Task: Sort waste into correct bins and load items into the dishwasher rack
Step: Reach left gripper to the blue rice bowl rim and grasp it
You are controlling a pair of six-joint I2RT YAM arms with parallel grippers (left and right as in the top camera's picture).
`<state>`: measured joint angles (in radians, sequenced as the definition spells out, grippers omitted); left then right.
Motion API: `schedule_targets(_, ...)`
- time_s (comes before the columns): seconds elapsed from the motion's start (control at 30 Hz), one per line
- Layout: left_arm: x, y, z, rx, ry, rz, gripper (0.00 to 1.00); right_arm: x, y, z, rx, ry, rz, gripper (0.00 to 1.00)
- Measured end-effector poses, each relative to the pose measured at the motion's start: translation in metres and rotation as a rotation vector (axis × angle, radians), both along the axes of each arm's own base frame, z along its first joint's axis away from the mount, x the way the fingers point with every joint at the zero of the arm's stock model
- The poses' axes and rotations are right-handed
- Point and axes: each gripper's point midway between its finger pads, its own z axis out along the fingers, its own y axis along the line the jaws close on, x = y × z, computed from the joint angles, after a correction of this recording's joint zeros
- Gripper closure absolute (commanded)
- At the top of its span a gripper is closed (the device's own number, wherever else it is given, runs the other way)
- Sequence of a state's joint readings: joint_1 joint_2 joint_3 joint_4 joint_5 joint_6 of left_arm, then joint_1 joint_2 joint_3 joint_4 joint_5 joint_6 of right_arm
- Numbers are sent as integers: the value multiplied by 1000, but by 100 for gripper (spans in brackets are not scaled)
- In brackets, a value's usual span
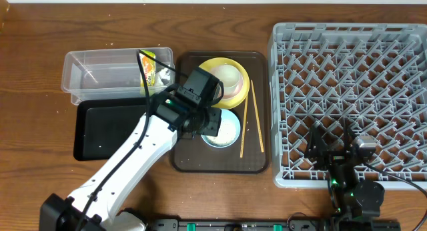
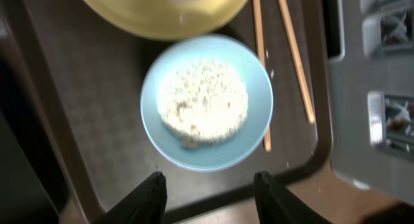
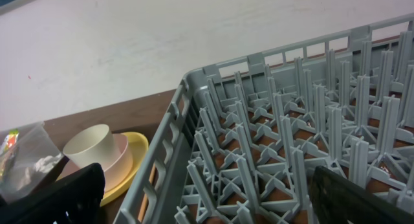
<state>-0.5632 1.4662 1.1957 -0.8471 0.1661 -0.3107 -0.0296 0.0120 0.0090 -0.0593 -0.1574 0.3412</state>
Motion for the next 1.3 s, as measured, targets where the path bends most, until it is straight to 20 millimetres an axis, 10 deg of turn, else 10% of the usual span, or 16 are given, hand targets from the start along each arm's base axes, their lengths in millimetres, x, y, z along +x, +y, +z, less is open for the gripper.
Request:
schedule_targets(0.87,30,-12,-22,15,-46,12,53,0,0,0,0,0,0,1)
schedule_targets(1.3,-10,-60,-54,68,25,-152,53,0,0,0,0,0,0,1)
